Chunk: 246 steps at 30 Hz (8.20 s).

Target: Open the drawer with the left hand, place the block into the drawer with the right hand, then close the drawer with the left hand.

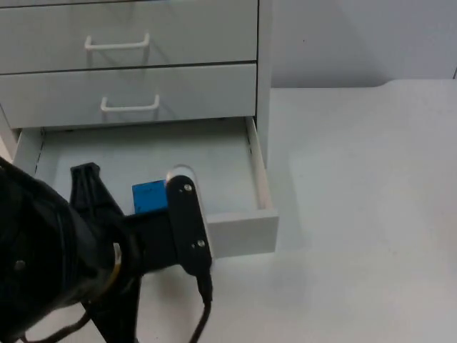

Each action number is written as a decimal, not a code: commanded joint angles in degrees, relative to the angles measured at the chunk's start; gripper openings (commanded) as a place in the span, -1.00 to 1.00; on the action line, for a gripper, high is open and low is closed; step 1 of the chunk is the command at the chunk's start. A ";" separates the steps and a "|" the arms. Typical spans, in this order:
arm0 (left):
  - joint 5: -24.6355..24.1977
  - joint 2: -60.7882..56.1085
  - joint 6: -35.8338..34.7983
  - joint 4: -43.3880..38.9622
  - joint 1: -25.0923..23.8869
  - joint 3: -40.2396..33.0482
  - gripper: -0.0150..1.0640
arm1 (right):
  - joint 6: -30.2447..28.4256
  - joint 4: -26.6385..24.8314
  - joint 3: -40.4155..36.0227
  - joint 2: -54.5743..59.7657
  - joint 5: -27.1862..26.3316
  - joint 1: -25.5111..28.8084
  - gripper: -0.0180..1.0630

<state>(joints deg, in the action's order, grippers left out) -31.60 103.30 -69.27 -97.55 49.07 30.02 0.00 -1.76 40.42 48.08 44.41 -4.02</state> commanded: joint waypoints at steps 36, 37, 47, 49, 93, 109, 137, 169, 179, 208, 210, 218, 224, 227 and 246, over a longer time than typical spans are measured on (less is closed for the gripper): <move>5.55 11.55 6.73 -2.40 -23.99 25.43 -0.97 | -0.65 -1.42 -0.14 -0.25 -2.09 0.27 0.38; 5.55 11.55 6.73 -2.40 -23.99 25.43 -0.97 | -0.65 -1.42 -0.14 -0.25 -2.09 0.27 0.38; 4.77 13.80 4.78 -2.40 -24.48 28.56 -0.97 | -0.65 -1.70 -0.14 -0.25 -2.15 0.16 0.38; 3.26 13.31 6.47 0.31 -23.55 28.45 -0.97 | -0.65 -1.59 -0.14 -0.25 -2.15 -0.43 0.38; -13.53 -19.16 83.93 104.48 -32.72 22.44 -0.97 | -0.88 -1.35 -0.14 -0.25 -2.26 -0.68 0.38; -13.27 -47.46 83.60 111.64 -59.70 9.58 -0.97 | -0.88 -1.56 -0.14 -0.25 -3.49 -0.68 0.38; -21.67 -90.45 83.86 114.53 -60.35 9.56 -0.97 | -21.63 -16.61 -0.14 -20.33 -0.94 -0.68 0.38; -25.85 -103.30 81.31 113.60 -58.25 0.86 -0.97 | -3.51 1.41 -10.34 -48.08 16.99 -0.68 0.38; -26.22 -103.30 81.31 113.25 -58.25 -0.28 -0.97 | 1.50 4.54 -10.92 -48.08 17.42 -0.68 0.38; -29.99 -103.30 71.81 103.48 -56.81 -1.63 -0.97 | 0.48 3.99 -10.92 -48.08 17.42 -0.68 0.38; -29.99 -103.30 71.81 103.20 -55.50 -1.63 -0.97 | 0.48 3.84 -10.92 -48.08 17.42 -0.68 0.38; -29.99 -103.30 71.92 103.04 -52.05 -1.63 -0.97 | -0.89 2.86 -10.92 -48.08 17.42 -0.68 0.38; -29.99 -103.30 71.92 103.04 -51.12 -1.63 -0.97 | -0.89 2.86 -10.92 -48.08 17.42 -0.68 0.38; -29.99 -103.30 70.87 102.42 -51.13 -1.63 -0.97 | -0.89 2.86 -10.92 -48.08 17.42 -0.68 0.38; -29.99 -103.30 69.27 100.90 -51.13 -1.63 -0.97 | -0.58 3.01 -10.92 -48.08 17.42 -0.68 0.77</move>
<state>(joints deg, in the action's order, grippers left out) -62.17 0.13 0.61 3.64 -2.36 28.64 0.00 1.14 29.59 0.20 62.00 -4.65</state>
